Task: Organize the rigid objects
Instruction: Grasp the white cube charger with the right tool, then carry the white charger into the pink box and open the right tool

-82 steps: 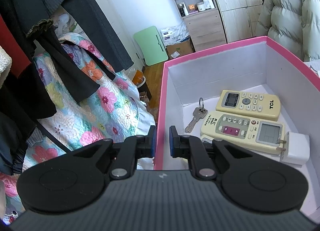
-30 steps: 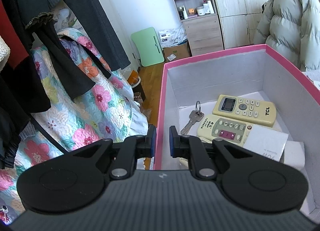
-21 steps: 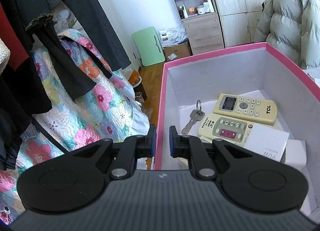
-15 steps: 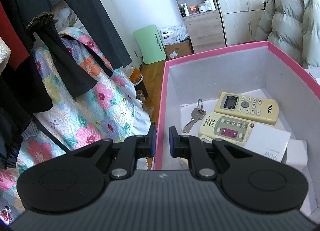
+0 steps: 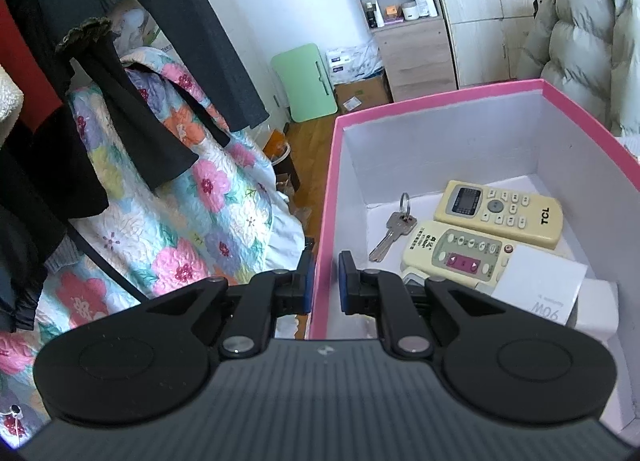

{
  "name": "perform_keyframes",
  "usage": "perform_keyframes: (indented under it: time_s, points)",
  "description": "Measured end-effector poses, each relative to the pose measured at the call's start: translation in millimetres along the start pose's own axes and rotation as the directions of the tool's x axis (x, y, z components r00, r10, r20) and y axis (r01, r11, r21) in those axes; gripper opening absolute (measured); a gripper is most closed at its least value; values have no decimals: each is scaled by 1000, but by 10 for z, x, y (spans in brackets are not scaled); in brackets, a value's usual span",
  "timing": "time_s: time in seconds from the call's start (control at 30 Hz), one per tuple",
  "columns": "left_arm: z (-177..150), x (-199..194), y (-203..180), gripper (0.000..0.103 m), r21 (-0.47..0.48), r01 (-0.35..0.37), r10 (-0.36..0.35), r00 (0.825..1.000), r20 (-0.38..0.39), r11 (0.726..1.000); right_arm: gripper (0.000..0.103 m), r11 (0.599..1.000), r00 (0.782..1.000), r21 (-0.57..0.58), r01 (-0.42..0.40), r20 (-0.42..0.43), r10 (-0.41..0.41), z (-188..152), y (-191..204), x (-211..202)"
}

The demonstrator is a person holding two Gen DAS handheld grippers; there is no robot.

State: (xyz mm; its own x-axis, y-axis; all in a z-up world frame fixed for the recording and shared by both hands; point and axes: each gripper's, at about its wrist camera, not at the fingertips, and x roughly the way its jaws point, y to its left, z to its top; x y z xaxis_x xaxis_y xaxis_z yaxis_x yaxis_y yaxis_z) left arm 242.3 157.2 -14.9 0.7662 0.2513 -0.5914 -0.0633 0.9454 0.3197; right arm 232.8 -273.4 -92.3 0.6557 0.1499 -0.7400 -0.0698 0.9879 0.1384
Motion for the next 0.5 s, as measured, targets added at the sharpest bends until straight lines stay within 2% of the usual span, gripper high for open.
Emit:
perform_keyframes:
  time_s: [0.1, 0.17, 0.2, 0.5]
  points:
    - [-4, -2, -6, 11, 7, -2, 2, 1000, -1, 1000, 70, 1000, 999, -13, 22, 24, -22, -33, 52, 48]
    - [-7, -2, 1, 11, 7, -5, 5, 1000, 1, 1000, 60, 997, 998, -47, 57, 39, -55, -55, 111, 50]
    - [-8, -1, 7, 11, 5, -4, 4, 1000, 2, 1000, 60, 996, 996, -58, 73, 50, -70, -63, 127, 28]
    - [-22, -49, -17, 9, 16, -10, 9, 999, 33, 1000, 60, 998, 994, -54, 33, 107, -27, -89, 243, -283]
